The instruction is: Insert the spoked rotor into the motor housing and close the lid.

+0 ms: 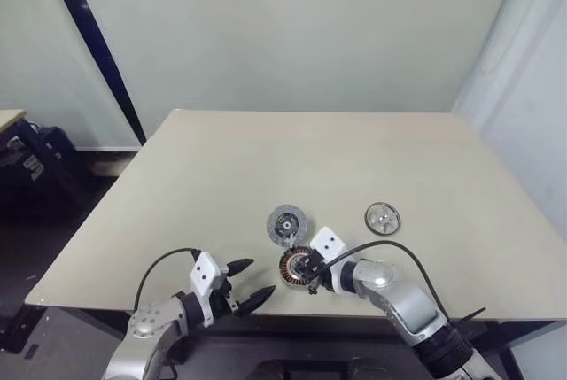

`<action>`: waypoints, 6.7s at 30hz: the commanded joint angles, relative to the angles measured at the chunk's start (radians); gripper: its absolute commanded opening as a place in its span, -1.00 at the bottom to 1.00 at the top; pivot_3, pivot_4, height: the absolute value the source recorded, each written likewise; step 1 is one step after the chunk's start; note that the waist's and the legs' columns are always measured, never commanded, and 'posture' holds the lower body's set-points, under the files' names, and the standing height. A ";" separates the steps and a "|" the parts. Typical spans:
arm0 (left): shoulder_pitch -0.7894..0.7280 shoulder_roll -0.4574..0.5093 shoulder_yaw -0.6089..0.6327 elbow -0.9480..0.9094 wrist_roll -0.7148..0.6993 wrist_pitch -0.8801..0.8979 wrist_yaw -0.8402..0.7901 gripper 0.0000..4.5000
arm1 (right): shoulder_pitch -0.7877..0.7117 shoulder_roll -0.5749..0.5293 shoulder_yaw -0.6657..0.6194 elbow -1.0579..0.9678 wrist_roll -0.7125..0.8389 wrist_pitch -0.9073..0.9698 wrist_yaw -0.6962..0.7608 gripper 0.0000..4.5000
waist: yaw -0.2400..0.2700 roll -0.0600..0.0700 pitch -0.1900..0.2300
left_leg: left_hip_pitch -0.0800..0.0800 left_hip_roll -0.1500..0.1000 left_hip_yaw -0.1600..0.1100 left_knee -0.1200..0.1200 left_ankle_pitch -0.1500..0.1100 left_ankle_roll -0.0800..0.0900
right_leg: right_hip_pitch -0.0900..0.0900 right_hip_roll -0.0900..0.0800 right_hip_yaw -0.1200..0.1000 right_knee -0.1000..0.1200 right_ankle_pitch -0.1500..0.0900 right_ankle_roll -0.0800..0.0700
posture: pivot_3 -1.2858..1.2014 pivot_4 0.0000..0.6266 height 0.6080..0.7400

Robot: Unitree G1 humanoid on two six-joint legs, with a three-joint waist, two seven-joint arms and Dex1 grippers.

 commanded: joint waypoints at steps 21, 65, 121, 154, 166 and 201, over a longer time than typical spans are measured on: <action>-0.001 -0.005 0.004 -0.015 0.003 -0.042 -0.004 1.00 | -0.034 0.035 -0.027 0.090 -0.024 -0.078 -0.015 -0.66 | 0.000 0.000 0.000 | 0.001 0.000 0.000 -0.001 0.000 0.000 | 0.000 0.000 0.000 0.000 0.000 0.000 | 0.03 -1.00 1.00; -0.014 -0.011 -0.007 -0.011 0.008 -0.044 0.000 1.00 | -0.018 0.039 -0.016 0.088 -0.047 -0.063 0.012 -0.66 | -0.001 0.000 0.000 | 0.002 0.000 0.000 -0.001 0.000 0.000 | 0.001 0.000 0.000 0.001 0.000 0.000 | 0.03 -1.00 1.00; -0.001 -0.005 0.007 -0.005 0.006 -0.053 0.004 1.00 | -0.032 0.043 -0.018 0.118 -0.062 -0.087 0.014 -0.66 | -0.018 0.000 0.000 | 0.003 0.000 0.000 -0.001 0.000 0.000 | 0.001 0.000 0.000 0.001 0.000 0.000 | 0.03 -1.00 1.00; 0.005 -0.010 0.003 -0.003 0.012 -0.058 0.001 1.00 | -0.018 0.051 -0.042 -0.030 -0.017 0.020 0.029 0.27 | -0.018 0.000 0.000 | 0.003 0.000 0.000 -0.001 0.000 0.000 | 0.001 0.000 0.000 0.002 0.000 0.000 | 0.03 -1.00 1.00; 0.005 -0.012 0.002 -0.004 0.014 -0.058 -0.001 1.00 | -0.040 0.051 -0.011 0.014 -0.062 0.012 0.002 -0.99 | -0.018 0.000 0.000 | 0.003 0.000 0.000 -0.001 0.000 0.000 | 0.001 0.000 0.000 0.002 0.000 0.000 | 0.03 -1.00 1.00; 0.004 -0.022 0.004 0.004 0.015 -0.067 0.004 1.00 | -0.022 0.051 -0.001 0.110 -0.099 -0.044 0.005 -0.99 | -0.018 0.000 0.000 | 0.003 0.000 0.000 -0.002 0.000 0.000 | 0.001 0.000 0.000 0.002 0.000 0.000 | 0.03 -1.00 1.00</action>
